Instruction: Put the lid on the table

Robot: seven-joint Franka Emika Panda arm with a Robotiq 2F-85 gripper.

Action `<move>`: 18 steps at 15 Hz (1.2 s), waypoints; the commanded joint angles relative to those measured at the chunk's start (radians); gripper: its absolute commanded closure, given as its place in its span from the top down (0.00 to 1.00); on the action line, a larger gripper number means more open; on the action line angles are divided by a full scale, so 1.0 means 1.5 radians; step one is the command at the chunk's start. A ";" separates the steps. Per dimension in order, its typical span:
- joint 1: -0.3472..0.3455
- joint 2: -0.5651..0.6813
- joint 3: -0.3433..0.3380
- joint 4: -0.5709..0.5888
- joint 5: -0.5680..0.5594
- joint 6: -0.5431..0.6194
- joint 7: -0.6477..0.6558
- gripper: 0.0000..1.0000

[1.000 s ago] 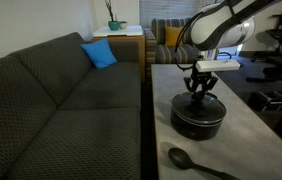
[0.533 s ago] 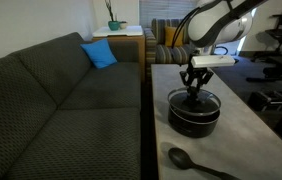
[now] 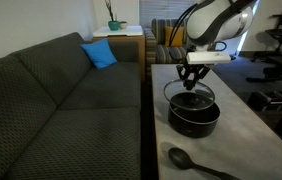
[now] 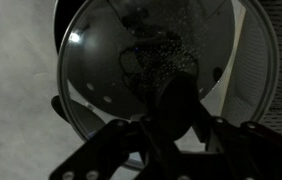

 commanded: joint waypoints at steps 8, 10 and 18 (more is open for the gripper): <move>0.001 -0.190 -0.078 -0.336 0.007 0.180 0.120 0.14; 0.001 -0.216 -0.094 -0.388 0.018 0.207 0.128 0.14; -0.003 -0.330 -0.141 -0.627 0.067 0.301 0.171 0.14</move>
